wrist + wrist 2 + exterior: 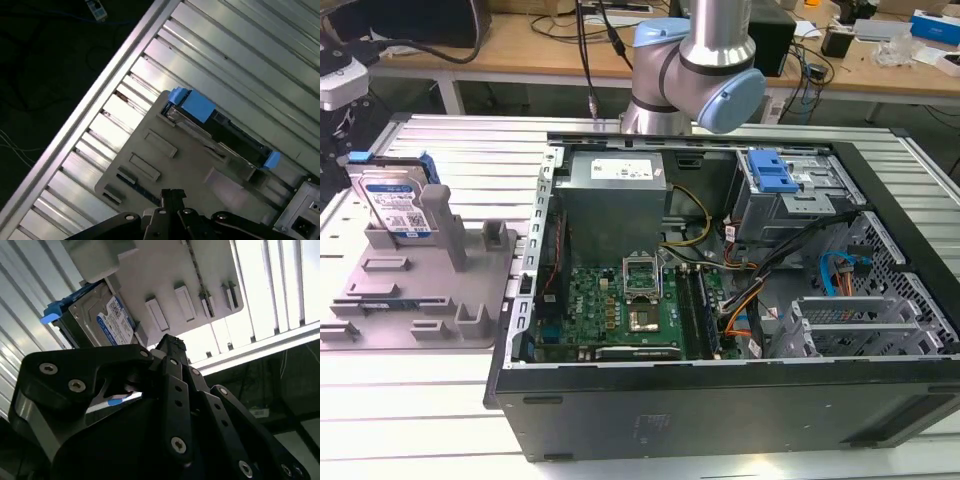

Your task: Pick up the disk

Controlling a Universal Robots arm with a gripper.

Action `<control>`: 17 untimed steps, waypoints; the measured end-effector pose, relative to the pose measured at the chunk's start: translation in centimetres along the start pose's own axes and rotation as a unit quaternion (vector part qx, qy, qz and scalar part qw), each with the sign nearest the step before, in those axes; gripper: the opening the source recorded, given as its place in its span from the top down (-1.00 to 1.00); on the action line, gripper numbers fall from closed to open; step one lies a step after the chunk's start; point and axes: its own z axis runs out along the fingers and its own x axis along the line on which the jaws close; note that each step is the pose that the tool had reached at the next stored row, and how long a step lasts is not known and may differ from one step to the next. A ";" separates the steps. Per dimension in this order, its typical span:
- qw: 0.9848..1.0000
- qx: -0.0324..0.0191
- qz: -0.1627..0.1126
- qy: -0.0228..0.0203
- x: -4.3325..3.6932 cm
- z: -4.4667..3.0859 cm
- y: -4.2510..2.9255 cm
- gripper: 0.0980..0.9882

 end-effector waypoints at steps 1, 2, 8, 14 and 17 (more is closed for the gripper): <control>1.000 0.000 -0.024 0.001 0.00 0.02 0.00 0.98; 0.999 0.000 -0.042 0.001 0.00 0.05 0.00 0.96; 0.991 0.000 -0.137 0.005 0.00 0.21 0.00 0.00; 0.974 0.001 -0.226 0.007 0.00 0.32 -0.01 0.00; 0.966 0.003 -0.257 0.007 0.00 0.41 -0.01 0.00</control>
